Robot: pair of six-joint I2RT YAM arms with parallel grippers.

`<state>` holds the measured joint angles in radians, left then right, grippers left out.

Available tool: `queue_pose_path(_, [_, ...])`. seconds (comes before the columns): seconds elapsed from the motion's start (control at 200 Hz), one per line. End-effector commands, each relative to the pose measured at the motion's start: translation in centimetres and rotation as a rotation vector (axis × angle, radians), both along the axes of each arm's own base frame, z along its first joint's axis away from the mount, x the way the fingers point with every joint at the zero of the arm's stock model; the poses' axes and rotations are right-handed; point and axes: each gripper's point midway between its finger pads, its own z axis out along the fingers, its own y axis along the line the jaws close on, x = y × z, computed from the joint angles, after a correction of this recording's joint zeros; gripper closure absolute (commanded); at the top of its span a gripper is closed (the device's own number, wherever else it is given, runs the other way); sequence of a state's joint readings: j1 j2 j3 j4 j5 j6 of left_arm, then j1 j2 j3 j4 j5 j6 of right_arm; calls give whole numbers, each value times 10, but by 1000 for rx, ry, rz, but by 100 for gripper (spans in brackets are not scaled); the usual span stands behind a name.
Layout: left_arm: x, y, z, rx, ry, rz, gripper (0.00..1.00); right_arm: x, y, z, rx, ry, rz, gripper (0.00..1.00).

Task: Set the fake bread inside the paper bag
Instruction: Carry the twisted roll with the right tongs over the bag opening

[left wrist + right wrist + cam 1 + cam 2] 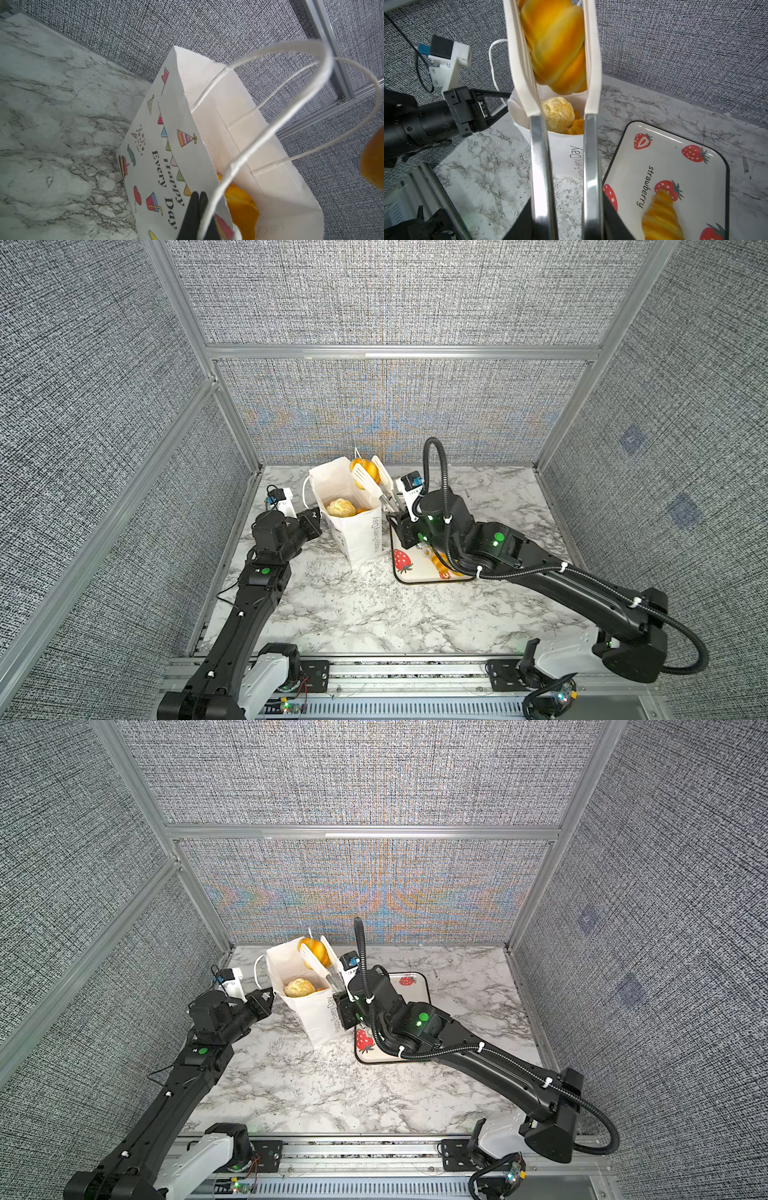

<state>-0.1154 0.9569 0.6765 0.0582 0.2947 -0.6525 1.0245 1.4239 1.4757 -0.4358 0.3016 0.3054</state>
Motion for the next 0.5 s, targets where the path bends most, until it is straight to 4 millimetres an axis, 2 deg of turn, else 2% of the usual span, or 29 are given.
queue_pose_path(0.0, [-2,-1,-5,7,22,-8,100,-1,14,12,62,-15,25,64])
queue_pose_path(0.375, [-2,-1,-3,5,20,-10,100,8,39,-23,14,87,19,63])
queue_pose_path(0.495, [-2,-1,-3,5,20,-9,100,11,40,-32,-5,104,6,63])
